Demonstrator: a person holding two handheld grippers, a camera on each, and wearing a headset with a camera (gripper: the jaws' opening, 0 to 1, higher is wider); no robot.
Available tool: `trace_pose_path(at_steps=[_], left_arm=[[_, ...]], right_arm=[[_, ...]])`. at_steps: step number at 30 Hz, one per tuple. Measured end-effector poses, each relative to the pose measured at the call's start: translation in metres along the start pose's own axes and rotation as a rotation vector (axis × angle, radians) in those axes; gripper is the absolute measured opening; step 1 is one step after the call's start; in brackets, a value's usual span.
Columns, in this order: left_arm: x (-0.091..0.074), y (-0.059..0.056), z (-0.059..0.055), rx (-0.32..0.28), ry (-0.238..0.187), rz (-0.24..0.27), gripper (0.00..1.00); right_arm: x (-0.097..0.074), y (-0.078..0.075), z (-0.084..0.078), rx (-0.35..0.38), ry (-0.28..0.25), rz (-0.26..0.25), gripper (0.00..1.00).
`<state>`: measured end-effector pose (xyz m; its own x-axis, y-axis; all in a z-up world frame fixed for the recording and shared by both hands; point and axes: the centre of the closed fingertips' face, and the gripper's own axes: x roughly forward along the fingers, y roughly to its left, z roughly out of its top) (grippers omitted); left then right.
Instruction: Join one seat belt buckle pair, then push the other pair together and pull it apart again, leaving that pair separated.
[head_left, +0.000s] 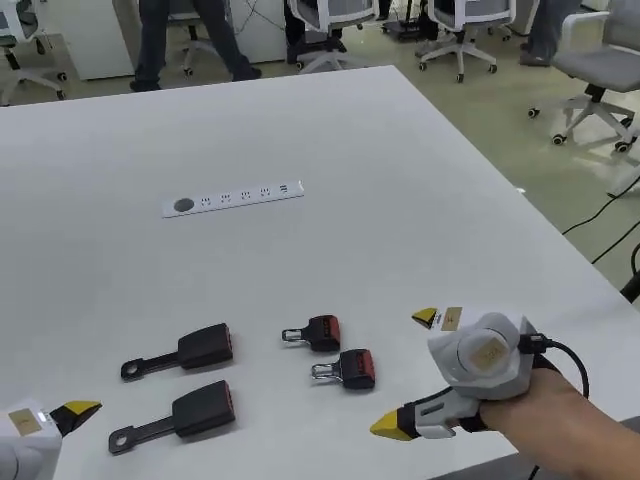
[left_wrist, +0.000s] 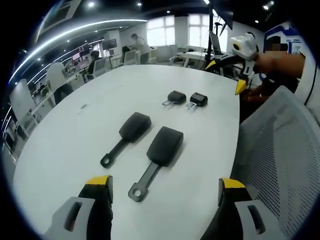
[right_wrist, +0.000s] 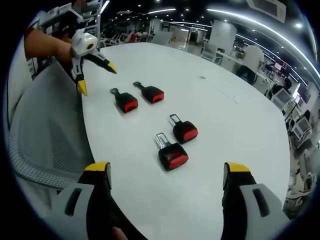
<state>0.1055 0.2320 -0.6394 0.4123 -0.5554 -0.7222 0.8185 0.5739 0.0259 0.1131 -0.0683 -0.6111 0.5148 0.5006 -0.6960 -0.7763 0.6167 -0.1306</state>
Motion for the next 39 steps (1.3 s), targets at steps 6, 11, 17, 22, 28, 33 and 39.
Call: trace_pose_path(at_steps=[6, 11, 17, 22, 28, 33, 39], left_arm=[[0.001, 0.001, 0.005, 0.003, -0.005, 0.001, 0.88], [0.002, 0.000, 0.007, 0.003, -0.004, -0.001, 0.88], [0.003, -0.002, 0.005, 0.004, 0.000, -0.008, 0.88], [0.005, -0.005, 0.005, 0.007, 0.007, -0.017, 0.88], [0.007, -0.008, 0.005, 0.013, 0.017, -0.027, 0.88], [0.010, -0.007, 0.010, 0.027, 0.019, -0.036, 0.88], [0.016, -0.010, 0.011, 0.037, 0.027, -0.051, 0.88]], right_arm=[[0.001, 0.002, 0.000, 0.003, 0.000, 0.004, 0.93], [0.003, 0.004, -0.002, 0.010, 0.003, 0.008, 0.93], [0.004, 0.011, -0.004, 0.011, 0.007, 0.012, 0.93], [0.003, 0.012, -0.006, 0.020, 0.007, 0.011, 0.93], [0.000, 0.009, -0.008, 0.031, 0.002, 0.000, 0.93], [-0.002, 0.007, -0.009, 0.033, -0.001, -0.008, 0.93], [-0.003, 0.005, -0.014, 0.052, -0.002, -0.016, 0.92]])
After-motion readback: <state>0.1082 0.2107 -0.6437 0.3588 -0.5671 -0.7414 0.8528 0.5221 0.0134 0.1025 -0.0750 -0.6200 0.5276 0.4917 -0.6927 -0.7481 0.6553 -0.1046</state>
